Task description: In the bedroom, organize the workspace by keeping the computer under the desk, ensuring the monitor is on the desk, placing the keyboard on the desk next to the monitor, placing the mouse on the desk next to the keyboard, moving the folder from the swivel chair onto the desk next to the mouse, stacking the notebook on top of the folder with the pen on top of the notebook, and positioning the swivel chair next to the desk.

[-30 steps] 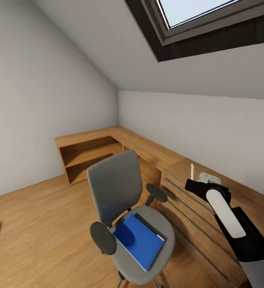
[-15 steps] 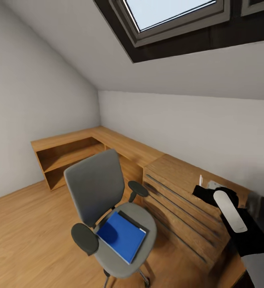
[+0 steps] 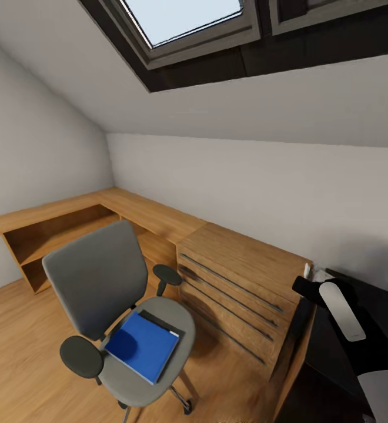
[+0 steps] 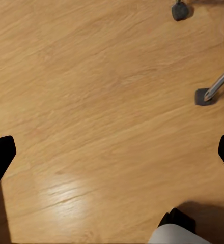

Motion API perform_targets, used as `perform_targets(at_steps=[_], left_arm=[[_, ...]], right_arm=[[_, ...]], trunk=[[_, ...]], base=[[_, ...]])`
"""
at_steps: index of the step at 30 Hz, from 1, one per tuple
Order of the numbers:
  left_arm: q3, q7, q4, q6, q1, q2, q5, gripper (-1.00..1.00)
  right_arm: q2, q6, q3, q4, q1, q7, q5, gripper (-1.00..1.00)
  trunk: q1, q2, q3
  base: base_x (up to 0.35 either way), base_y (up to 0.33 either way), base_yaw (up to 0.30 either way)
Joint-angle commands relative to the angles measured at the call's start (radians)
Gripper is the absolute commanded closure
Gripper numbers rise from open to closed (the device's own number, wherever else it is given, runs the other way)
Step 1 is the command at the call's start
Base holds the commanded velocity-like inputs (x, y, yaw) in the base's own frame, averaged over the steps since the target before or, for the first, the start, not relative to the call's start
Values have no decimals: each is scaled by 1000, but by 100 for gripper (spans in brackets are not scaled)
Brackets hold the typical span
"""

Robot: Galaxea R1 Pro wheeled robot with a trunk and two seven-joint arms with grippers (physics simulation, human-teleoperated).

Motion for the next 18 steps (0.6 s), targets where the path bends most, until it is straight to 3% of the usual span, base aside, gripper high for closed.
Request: perform_targets(at_steps=[1, 4, 11, 18], left_arm=[[-2, 3, -2, -21, 1, 0, 9, -100], [-2, 3, -2, -57, 1, 0, 9, -100], [-3, 3, -2, -63, 1, 0, 9, -100], [-3, 4, 14, -59, 1, 1, 10, -100]], right_arm=[[0, -23, 3, 15, -1, -5, 6, 100], [2, -50, 8, 34, -1, -4, 47, 100], [2, -55, 12, 43, -1, -3, 57, 100], [1, -54, 13, 81, -4, -3, 58, 100]], trunk=[[0, -1, -1], [0, -1, -1], [0, -1, -1], [0, -1, -1]], base=[[0, -2, -224], [0, -1, -110], [-61, -33, -11], [-171, -242, 0]])
